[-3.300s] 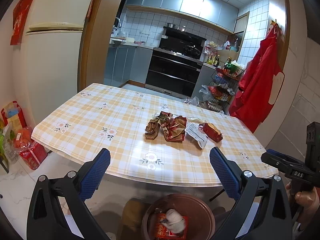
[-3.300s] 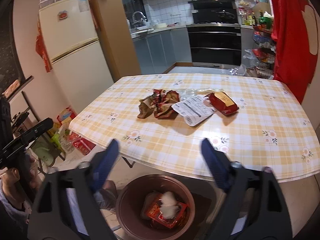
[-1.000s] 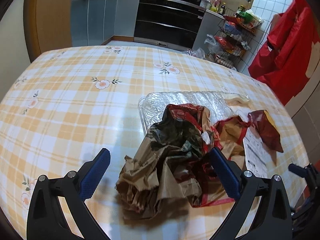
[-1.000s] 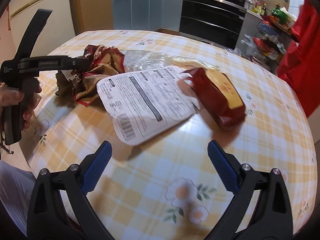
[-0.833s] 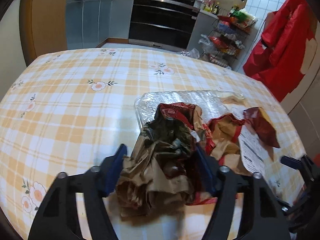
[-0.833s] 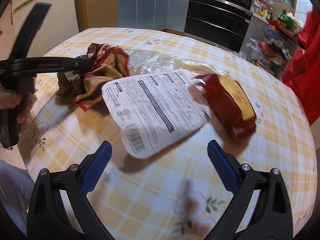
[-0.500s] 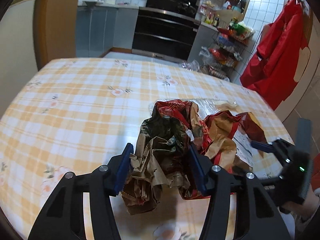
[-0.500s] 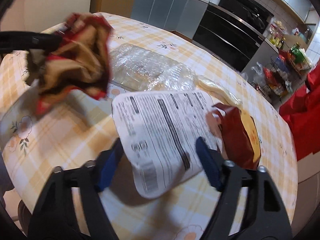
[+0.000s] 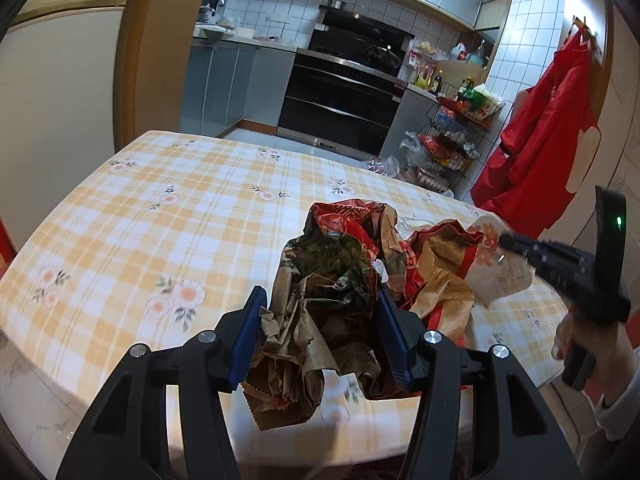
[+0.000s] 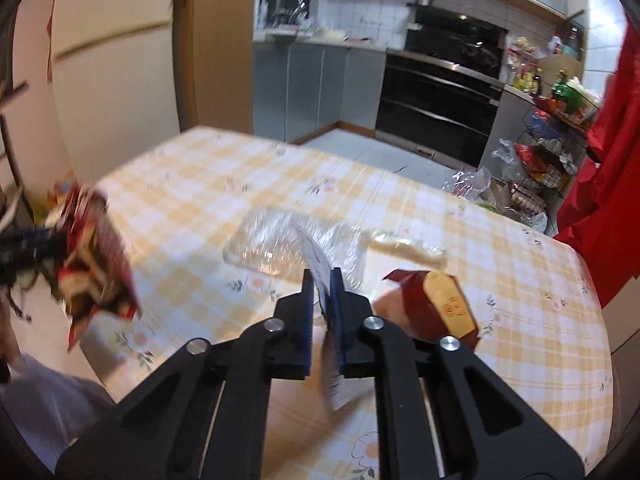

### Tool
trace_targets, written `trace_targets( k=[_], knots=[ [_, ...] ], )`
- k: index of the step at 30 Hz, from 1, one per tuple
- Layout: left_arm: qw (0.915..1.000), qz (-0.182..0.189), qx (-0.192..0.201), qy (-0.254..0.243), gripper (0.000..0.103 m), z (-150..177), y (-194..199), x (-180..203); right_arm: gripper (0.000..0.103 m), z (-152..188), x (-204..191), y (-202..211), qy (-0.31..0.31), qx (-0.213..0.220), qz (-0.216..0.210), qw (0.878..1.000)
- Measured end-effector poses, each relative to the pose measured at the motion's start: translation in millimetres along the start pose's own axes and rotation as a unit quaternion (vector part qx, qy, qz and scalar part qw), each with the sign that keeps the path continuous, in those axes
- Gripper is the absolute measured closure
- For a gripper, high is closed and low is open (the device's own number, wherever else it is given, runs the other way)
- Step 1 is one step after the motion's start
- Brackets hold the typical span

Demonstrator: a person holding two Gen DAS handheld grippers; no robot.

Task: Collect trash
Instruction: 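Grasp the white printed sheet with the right tool while the left tool holds the paper, then carry the crumpled paper and white sheet over the trash bin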

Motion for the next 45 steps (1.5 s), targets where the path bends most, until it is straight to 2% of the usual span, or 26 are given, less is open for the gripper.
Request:
trace_targets(
  k=[7, 17, 24, 34, 41, 45],
  knots=[
    [0.9999, 0.007, 0.011, 0.002, 0.049, 4.9, 47.4, 8.2, 0.096, -9.5, 5.3, 48.4, -0.044, 0.023, -0.008, 0.999],
    [0.9996, 0.018, 0.023, -0.004, 0.049, 10.7, 96.9, 20.8, 0.096, -14.7, -3.3, 126.8, -0.066, 0.066, -0.014, 0.996],
    [0.9992, 0.025, 0.031, -0.007, 0.048, 14.2, 124.1, 28.9, 0.096, 2.6, -19.9, 170.2, -0.067, 0.067, -0.023, 0.995],
    [0.9986, 0.030, 0.037, -0.022, 0.048, 24.9, 161.7, 41.1, 0.096, 37.4, -44.5, 206.6, -0.085, 0.052, -0.039, 0.994],
    [0.9973, 0.037, 0.056, -0.031, 0.048, 25.1, 194.7, 52.6, 0.096, 43.0, -60.7, 229.3, -0.082, 0.056, -0.052, 0.994],
    [0.9972, 0.038, 0.056, -0.034, 0.047, 24.9, 197.6, 56.4, 0.096, 50.2, -68.2, 231.3, -0.084, 0.048, -0.065, 0.993]
  ],
)
Point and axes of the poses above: each gripper's, at about its wrist camera, not at the fingertips, and y roughly against the way its jaws point, x to its right, z to its underside, the point moved 6 cm from there along -y, roughly the way its jaws point, and after that the axes turned 10 degrees about x, right-handed, at the moved point
